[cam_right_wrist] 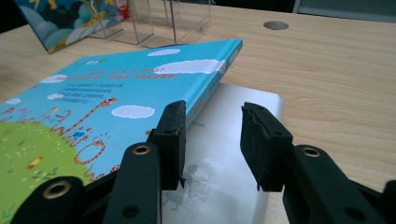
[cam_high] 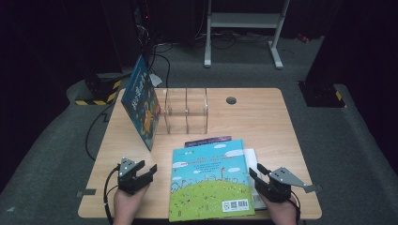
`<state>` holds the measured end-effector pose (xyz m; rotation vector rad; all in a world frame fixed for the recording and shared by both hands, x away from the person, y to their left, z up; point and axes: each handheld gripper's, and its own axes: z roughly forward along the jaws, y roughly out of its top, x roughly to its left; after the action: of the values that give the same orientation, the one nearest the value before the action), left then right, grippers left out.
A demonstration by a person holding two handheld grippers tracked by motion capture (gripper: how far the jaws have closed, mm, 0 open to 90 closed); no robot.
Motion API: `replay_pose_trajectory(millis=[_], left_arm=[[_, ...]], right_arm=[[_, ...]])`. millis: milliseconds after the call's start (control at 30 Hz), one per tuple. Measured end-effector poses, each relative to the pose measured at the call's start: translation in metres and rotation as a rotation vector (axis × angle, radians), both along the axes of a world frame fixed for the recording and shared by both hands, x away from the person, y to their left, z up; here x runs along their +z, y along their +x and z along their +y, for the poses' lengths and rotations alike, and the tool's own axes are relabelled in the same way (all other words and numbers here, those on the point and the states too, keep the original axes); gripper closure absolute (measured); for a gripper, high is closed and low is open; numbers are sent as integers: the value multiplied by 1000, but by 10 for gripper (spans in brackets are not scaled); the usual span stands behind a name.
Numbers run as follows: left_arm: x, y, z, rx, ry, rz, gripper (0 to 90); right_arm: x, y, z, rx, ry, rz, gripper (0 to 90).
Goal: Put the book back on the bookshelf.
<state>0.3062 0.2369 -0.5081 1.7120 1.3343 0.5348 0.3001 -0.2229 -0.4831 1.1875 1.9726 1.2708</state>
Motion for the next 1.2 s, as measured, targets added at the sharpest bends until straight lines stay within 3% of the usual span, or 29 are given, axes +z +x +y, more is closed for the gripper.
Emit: replay_pose_trajectory(millis=[233, 433, 600, 833, 1200], left_arm=[[-5, -7, -35, -133, 14, 55, 391], [-10, -11, -55, -193, 67, 61, 393], [-12, -13, -68, -246, 33, 72, 405], [-12, -15, -74, -247, 24, 64, 355], [-13, -17, -79, -226, 10, 68, 270]], right_arm=[[0, 1, 0, -9, -4, 15, 606], [1, 3, -2, 12, 6, 32, 592], [5, 1, -1, 35, 17, 38, 575], [13, -4, 3, 73, 42, 52, 480], [6, 0, 17, 111, 56, 192, 329]])
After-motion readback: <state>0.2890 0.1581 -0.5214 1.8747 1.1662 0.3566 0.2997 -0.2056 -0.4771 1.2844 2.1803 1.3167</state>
